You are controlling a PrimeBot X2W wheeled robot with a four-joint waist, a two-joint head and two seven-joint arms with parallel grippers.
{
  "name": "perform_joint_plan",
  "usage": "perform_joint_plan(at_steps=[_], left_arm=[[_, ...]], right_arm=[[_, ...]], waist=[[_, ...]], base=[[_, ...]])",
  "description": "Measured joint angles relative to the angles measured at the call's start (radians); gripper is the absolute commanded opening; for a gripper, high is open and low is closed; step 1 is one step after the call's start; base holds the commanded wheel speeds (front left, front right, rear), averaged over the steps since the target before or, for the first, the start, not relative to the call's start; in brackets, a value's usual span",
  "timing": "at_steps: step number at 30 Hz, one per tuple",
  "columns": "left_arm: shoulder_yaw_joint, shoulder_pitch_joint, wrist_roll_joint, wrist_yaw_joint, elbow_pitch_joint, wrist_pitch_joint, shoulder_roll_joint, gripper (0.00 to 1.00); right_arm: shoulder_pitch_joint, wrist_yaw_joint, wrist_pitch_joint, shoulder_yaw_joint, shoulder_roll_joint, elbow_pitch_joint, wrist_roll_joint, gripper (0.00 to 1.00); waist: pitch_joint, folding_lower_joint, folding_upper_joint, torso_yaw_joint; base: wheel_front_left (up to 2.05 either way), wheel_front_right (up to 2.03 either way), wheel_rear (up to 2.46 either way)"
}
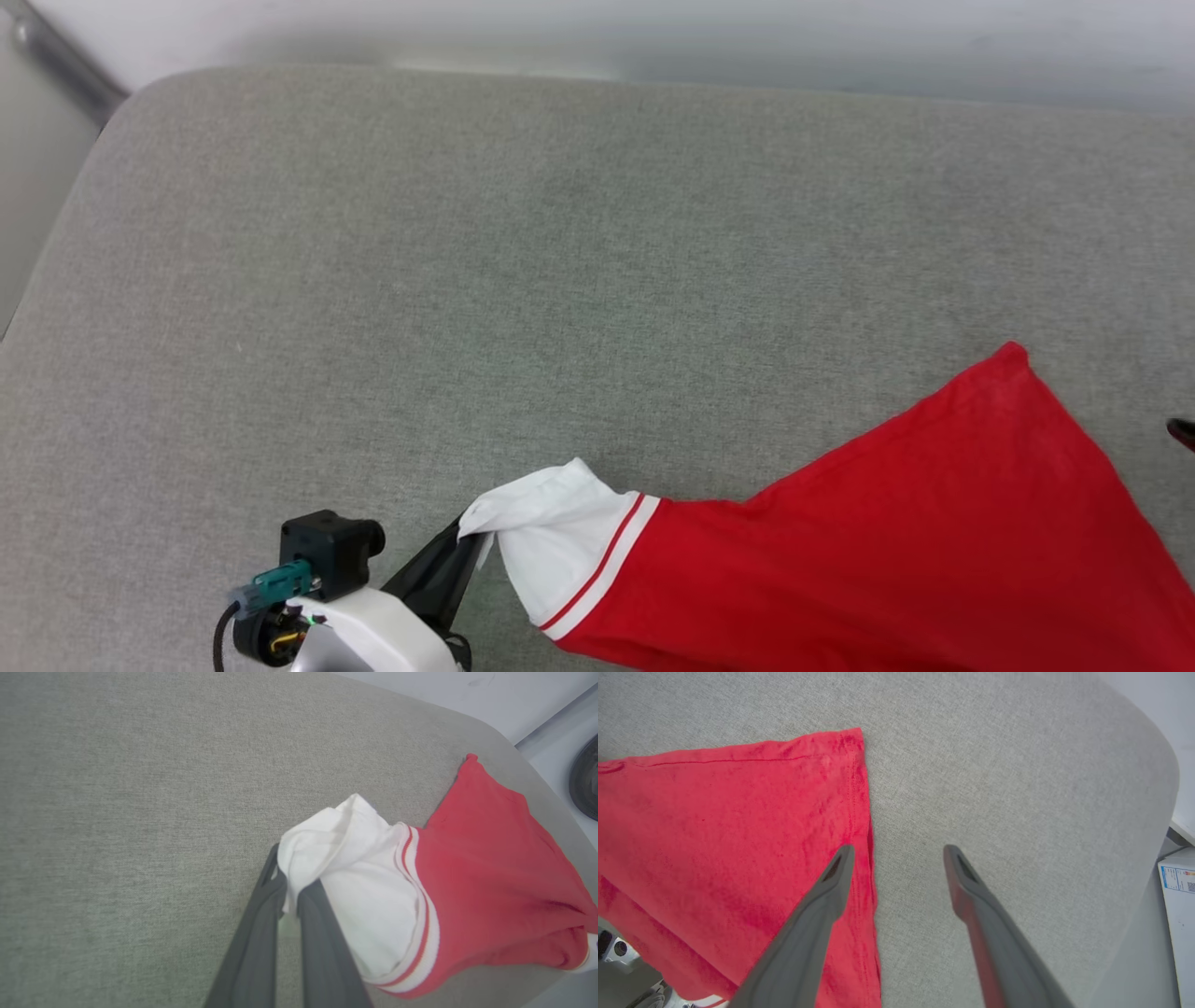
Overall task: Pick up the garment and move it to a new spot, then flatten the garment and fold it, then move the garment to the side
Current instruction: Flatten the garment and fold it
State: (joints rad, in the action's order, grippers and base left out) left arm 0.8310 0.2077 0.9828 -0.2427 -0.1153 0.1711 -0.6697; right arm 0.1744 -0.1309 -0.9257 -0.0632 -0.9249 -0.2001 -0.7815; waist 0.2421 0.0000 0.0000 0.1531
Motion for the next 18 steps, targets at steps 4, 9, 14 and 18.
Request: perform_joint_plan(at_steps=[4,9,14,18], left_arm=[[0.007,0.027,-0.014,0.007,0.001,-0.001,0.021,0.00],[0.015,0.056,-0.029,0.021,0.009,0.000,0.042,0.00],[0.018,0.084,-0.039,0.030,0.013,0.004,0.054,0.00],[0.020,0.096,-0.046,0.033,0.020,0.008,0.067,0.00]], right_arm=[[0.184,0.000,-0.091,-0.131,0.011,0.049,0.038,1.00],[0.363,0.000,-0.169,-0.268,0.074,0.154,0.085,1.00],[0.468,0.000,-0.192,-0.348,0.125,0.281,0.128,1.00],[0.485,0.000,-0.166,-0.382,0.169,0.369,0.128,1.00]], waist=[[0.033,0.0000,0.0000,0.021],[0.079,0.0000,0.0000,0.047],[0.127,0.0001,0.0000,0.067],[0.155,0.0001,0.0000,0.080]], base=[[0.00,0.00,0.00],[0.00,0.00,0.00],[0.00,0.00,0.00],[0.00,0.00,0.00]])
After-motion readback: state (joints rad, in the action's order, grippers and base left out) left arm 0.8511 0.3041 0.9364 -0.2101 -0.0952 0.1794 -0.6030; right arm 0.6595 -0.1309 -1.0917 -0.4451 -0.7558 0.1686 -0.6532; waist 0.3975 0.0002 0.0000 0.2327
